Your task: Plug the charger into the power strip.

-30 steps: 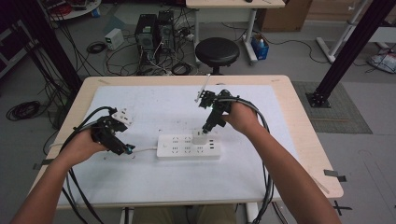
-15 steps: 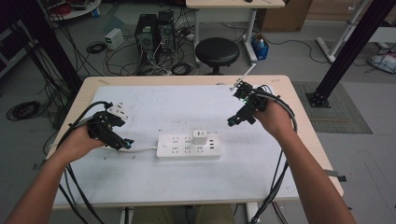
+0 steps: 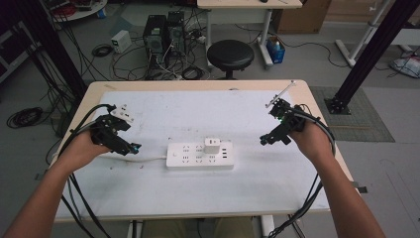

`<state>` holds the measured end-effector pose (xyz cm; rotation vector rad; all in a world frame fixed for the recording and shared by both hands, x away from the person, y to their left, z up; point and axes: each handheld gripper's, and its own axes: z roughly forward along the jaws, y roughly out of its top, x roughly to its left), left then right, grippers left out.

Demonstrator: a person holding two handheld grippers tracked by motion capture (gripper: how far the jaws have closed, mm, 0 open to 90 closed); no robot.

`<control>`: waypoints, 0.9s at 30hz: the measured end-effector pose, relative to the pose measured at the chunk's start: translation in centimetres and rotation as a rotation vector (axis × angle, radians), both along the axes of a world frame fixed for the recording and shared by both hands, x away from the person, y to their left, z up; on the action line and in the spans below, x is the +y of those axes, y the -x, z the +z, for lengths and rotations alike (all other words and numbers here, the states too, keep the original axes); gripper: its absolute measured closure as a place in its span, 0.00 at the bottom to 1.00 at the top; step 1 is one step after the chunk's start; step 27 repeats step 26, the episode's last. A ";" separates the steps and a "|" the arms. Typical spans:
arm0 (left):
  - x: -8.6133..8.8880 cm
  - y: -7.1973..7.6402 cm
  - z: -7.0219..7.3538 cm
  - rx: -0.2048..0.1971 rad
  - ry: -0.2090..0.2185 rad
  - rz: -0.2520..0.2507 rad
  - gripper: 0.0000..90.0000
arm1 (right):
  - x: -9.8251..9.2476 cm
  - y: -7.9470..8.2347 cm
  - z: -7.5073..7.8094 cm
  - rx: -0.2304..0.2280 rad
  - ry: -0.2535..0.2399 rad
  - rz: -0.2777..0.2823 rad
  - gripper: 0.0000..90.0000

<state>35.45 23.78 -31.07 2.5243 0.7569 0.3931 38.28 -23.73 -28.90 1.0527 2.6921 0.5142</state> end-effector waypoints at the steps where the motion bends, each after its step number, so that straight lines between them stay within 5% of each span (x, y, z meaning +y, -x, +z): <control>1: 0.0 0.0 0.0 -0.003 0.001 -0.001 0.24 | -0.1 0.2 0.0 0.004 -0.002 -0.008 0.01; 27: -0.2 -0.1 -0.2 -0.018 0.022 0.030 0.24 | -1.7 1.3 -2.7 0.022 -0.023 -0.051 0.01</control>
